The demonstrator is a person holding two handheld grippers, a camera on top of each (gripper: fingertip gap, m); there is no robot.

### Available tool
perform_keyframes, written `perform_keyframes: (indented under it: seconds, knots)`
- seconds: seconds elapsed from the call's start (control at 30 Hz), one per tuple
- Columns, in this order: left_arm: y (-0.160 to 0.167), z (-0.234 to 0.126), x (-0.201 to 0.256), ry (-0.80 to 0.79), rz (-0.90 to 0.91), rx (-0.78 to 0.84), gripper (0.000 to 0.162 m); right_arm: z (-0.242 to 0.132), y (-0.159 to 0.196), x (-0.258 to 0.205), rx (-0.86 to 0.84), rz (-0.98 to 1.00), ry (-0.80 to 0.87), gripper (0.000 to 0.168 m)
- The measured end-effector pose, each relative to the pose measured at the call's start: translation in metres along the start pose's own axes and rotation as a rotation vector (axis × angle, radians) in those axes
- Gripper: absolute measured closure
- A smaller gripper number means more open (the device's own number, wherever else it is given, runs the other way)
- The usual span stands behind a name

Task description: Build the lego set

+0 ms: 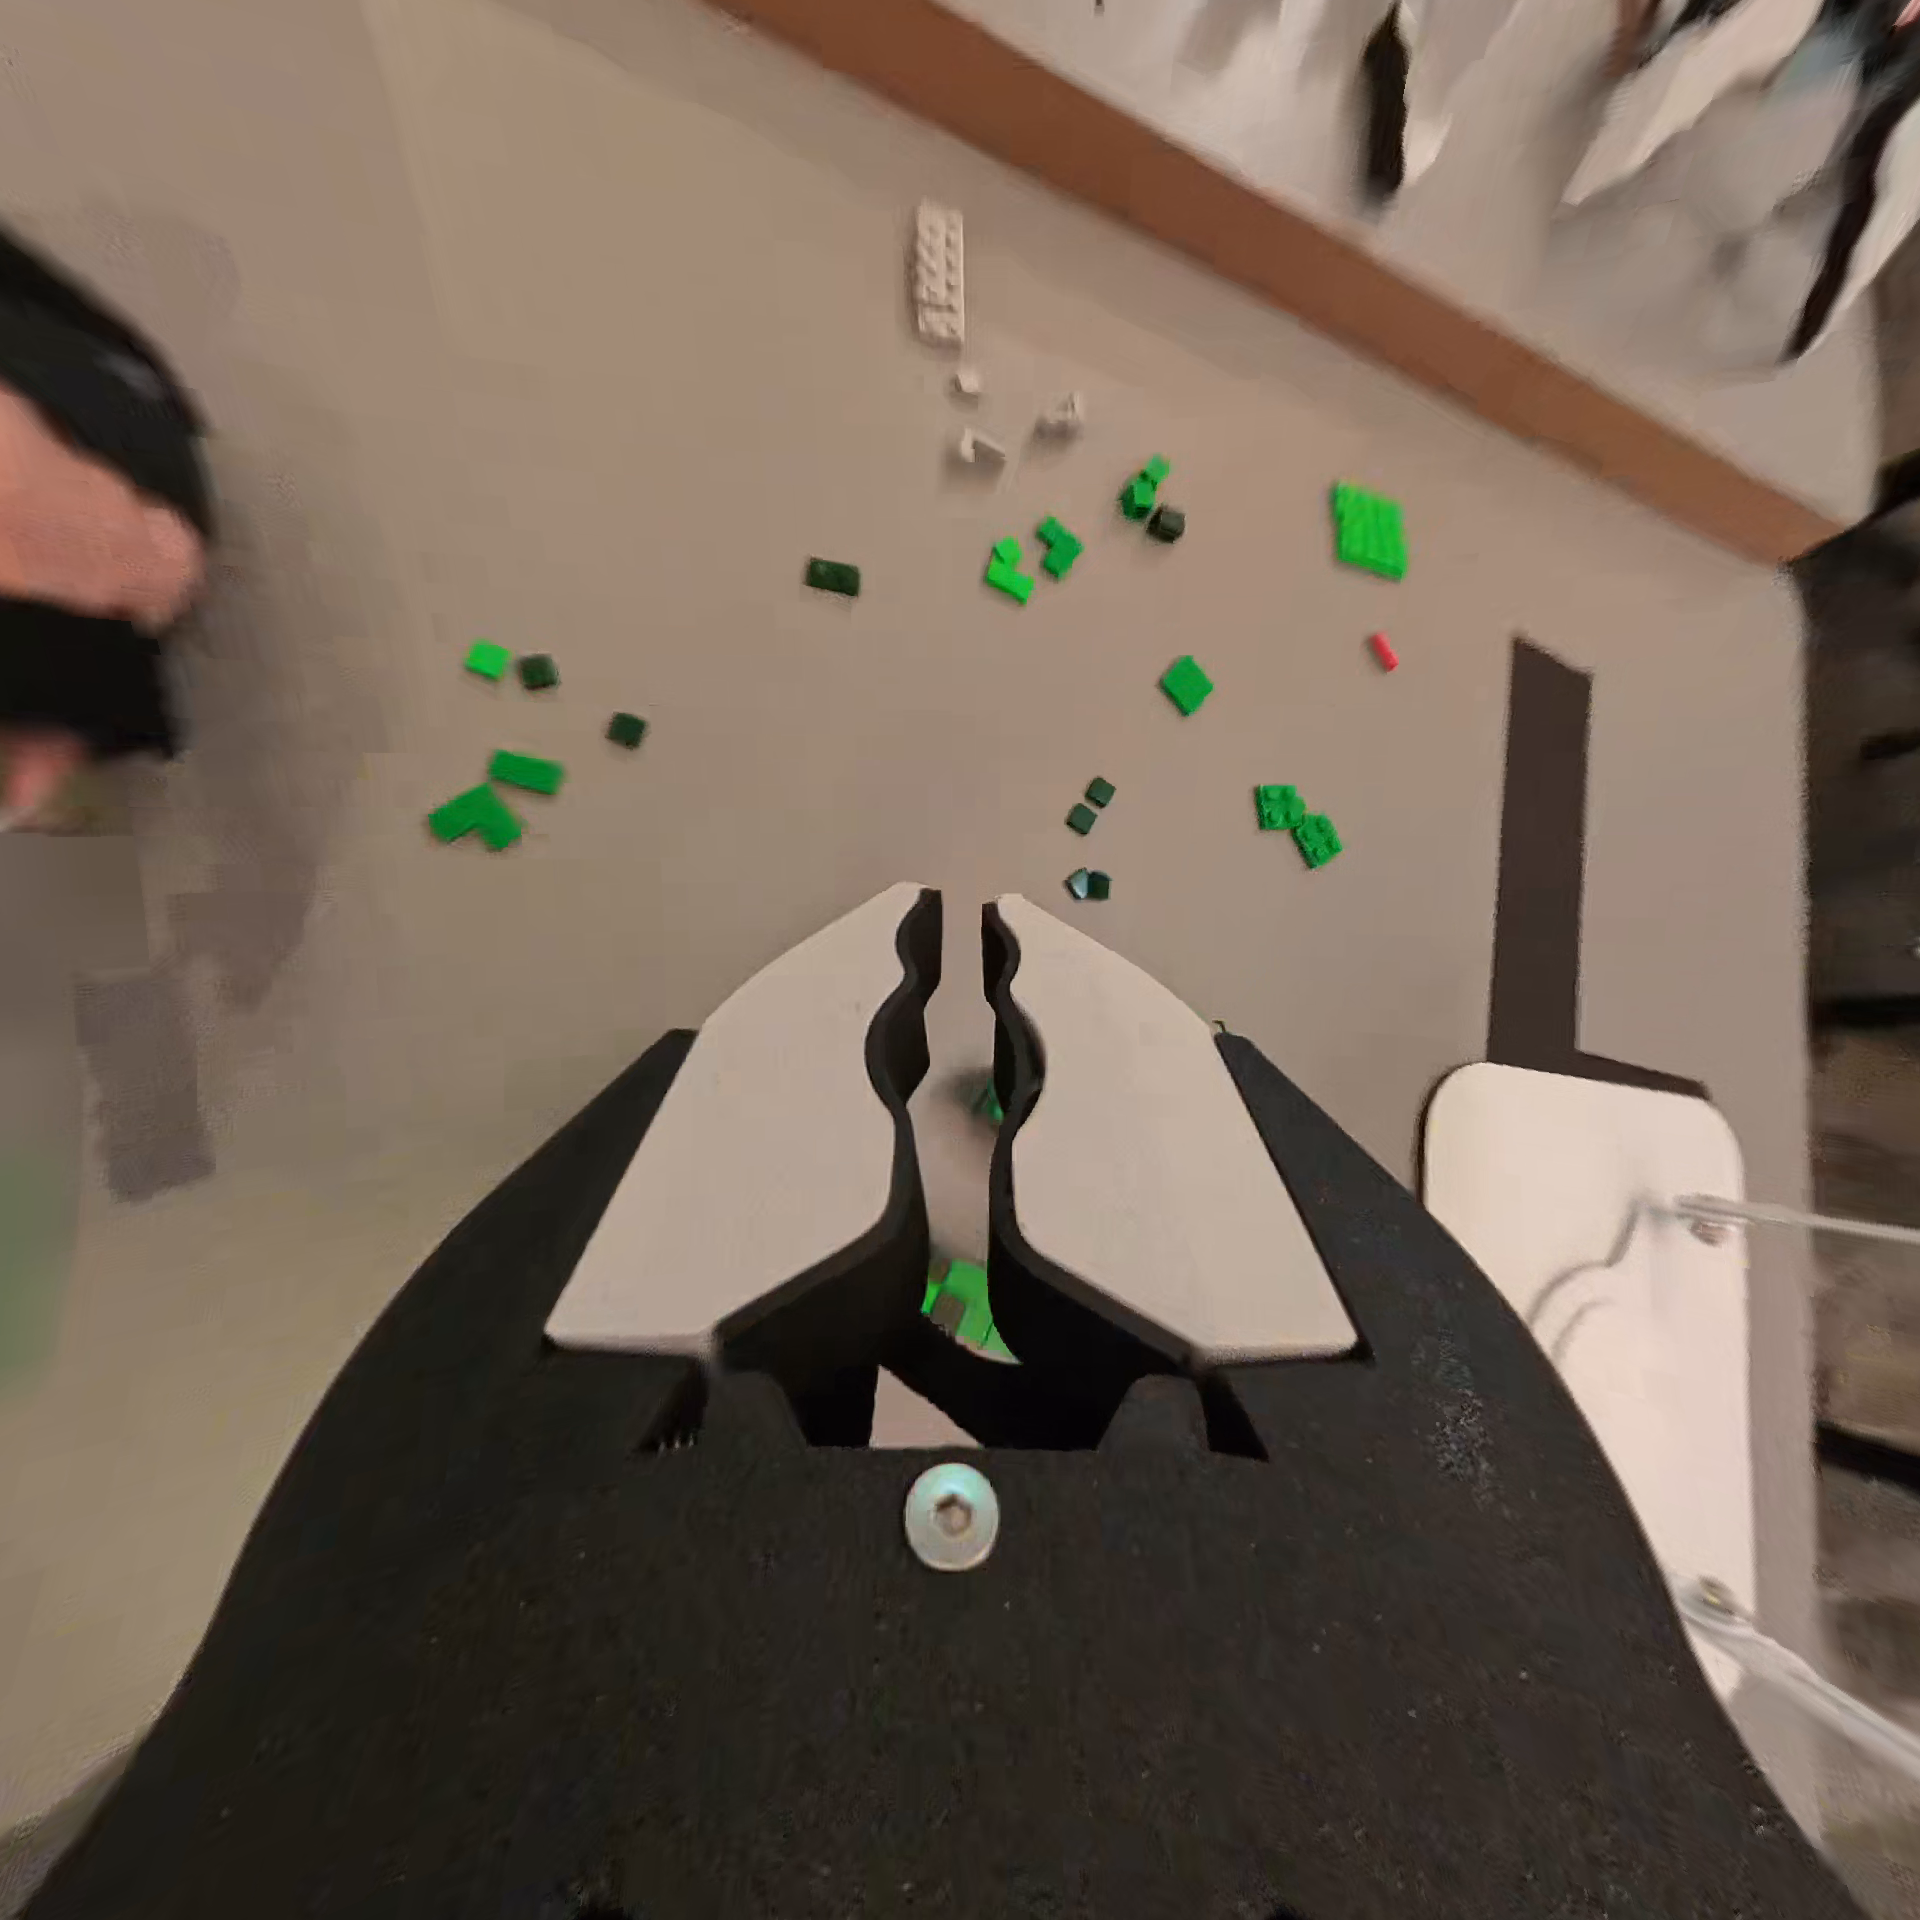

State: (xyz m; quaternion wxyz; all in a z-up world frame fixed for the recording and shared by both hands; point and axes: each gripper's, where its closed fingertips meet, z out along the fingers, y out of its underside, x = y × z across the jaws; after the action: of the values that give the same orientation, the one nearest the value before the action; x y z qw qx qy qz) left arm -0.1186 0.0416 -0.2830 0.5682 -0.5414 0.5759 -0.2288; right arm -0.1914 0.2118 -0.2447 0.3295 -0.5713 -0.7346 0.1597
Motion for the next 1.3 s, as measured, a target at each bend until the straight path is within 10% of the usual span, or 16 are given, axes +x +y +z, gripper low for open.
perform_keyframes:
  seconds: [0.43, 1.3]
  knots:
    - [0.002, 0.000, -0.007, -0.019, -0.008, 0.004, 0.136, 0.109, 0.025, 0.043, -0.530, 0.644, -0.217, 0.160]
    - [0.005, 0.003, -0.005, -0.006, -0.005, -0.018, 0.136, 0.121, 0.038, 0.038, -0.738, 0.483, -0.140, 0.164]
